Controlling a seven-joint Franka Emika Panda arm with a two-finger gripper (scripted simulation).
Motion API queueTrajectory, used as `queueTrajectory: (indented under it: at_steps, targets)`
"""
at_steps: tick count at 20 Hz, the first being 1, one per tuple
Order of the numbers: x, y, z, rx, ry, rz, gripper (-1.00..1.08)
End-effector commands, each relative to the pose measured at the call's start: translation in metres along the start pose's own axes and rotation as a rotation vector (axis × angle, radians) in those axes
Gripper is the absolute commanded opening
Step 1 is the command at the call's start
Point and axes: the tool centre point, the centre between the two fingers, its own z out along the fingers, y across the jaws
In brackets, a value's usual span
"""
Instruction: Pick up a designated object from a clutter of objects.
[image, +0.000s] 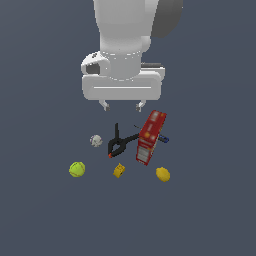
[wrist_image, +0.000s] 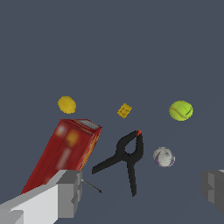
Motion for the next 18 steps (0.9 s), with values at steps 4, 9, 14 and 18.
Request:
queueTrajectory:
  at_steps: [4,9,14,18]
  targets:
    - [-0.0003,0.0008,-0.0002,0.002,0.0,0.001,1.0]
    - [-0.0026,0.0033,-0.0022,0.013,-0.001,0.004,1.0]
    - [-0.0034,0.0031,-0.0031,0.014,0.0,0.003,1.0]
    - [0.0005,0.0075,0.0022,0.016,-0.002,0.016,1.0]
